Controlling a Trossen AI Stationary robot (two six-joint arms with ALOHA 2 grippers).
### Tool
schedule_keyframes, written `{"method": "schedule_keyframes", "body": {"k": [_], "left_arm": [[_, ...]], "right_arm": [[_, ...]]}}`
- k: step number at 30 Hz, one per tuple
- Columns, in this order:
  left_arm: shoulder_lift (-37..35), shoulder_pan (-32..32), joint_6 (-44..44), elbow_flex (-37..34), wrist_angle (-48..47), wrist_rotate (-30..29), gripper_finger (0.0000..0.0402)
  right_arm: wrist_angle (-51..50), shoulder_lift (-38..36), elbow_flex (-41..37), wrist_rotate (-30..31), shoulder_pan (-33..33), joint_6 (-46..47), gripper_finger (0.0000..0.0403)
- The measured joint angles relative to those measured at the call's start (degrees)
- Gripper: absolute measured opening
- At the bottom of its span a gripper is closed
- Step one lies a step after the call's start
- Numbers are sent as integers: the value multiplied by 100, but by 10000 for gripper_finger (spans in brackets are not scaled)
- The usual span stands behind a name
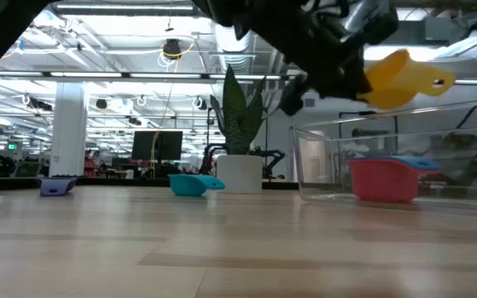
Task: Nest measuring cups in basket
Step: Stack the yellow measuring cup on top of the blue measuring cup
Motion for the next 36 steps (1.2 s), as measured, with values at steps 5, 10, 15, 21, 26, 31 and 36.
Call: {"method": "schedule_keyframes", "body": {"k": [5, 10, 15, 21, 26, 31, 36], "left_arm": [[-2, 62, 558, 462, -758, 157, 0], [10, 55, 511, 482, -1410, 141, 0], [108, 53, -1, 491, -1498, 24, 0], [165, 75, -225, 494, -1474, 45, 0], [188, 73, -239, 482, -1504, 131, 0], [184, 82, -145, 482, -1481, 191, 5], [184, 86, -75, 482, -1501, 299, 8]], "right_arm": [[-3, 0, 0, -4, 3, 32, 127], [-7, 0, 0, -2, 1, 32, 127], [-8, 0, 0, -2, 3, 34, 127], [-13, 0, 0, -2, 1, 43, 127], [-12, 0, 0, -2, 1, 43, 127], [-13, 0, 0, -2, 1, 40, 127], [-13, 0, 0, -2, 1, 39, 127]]}}
